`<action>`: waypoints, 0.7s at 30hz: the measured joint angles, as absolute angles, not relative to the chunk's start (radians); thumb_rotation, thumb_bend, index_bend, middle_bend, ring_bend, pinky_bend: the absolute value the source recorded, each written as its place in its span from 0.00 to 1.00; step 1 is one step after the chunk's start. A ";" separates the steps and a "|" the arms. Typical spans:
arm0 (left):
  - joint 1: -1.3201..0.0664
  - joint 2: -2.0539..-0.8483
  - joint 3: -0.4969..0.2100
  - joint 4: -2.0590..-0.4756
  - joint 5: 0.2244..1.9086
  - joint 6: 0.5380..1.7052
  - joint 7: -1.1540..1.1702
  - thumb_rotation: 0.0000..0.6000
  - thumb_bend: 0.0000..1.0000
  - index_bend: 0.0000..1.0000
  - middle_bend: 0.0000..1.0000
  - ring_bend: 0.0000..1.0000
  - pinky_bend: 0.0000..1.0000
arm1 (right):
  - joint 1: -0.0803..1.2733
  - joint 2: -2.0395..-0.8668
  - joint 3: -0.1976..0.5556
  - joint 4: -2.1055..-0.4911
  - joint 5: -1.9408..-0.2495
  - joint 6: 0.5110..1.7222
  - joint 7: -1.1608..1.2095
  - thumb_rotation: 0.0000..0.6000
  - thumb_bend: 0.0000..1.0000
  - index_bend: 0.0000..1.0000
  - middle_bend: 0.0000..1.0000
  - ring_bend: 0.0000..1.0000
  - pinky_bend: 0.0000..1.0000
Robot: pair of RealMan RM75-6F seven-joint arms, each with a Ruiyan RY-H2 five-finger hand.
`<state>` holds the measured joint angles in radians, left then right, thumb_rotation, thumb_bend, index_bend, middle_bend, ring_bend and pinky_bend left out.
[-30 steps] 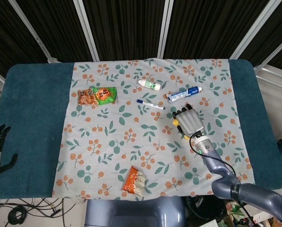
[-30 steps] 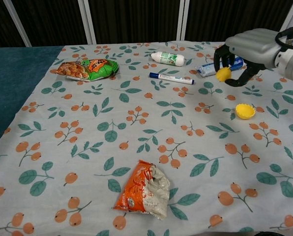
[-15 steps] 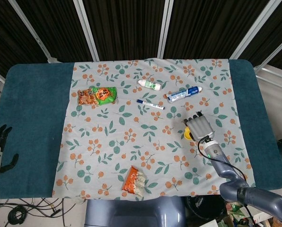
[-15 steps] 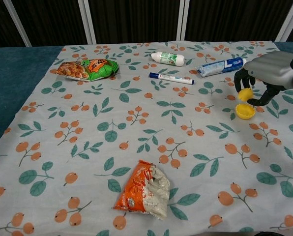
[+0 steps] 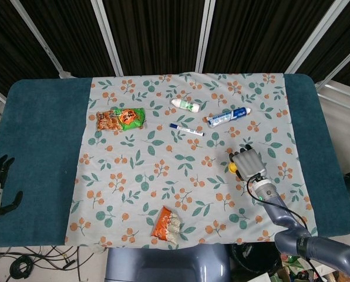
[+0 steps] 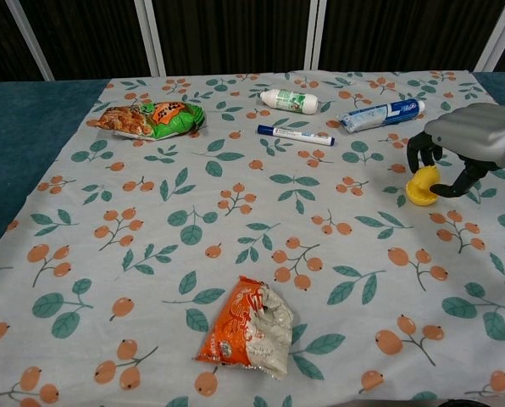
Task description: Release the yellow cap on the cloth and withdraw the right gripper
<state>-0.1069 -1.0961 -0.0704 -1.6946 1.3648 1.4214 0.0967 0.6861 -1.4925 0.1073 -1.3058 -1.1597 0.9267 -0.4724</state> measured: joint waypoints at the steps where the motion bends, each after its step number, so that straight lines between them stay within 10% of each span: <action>1: -0.107 -1.096 -0.070 -1.695 1.365 1.421 0.097 1.00 0.38 0.02 0.00 0.00 0.00 | 0.686 -1.494 0.107 -1.306 -1.158 0.926 -0.476 1.00 0.31 0.40 0.35 0.26 0.22; 8: -0.108 -1.096 -0.071 -1.693 1.363 1.421 0.103 1.00 0.38 0.01 0.00 0.00 0.00 | 0.691 -1.488 0.107 -1.321 -1.100 0.906 -0.532 1.00 0.19 0.09 0.07 0.02 0.20; 21: -0.106 -1.095 -0.071 -1.695 1.361 1.423 0.106 1.00 0.38 0.01 0.00 0.00 0.00 | 0.691 -1.398 0.122 -1.471 -0.998 0.927 -0.626 1.00 0.16 0.00 0.04 0.00 0.19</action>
<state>-0.1056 -1.0951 -0.0705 -1.6948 1.3610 1.4235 0.1061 0.6906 -1.3983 0.1218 -1.4715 -0.9983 0.9270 -0.6261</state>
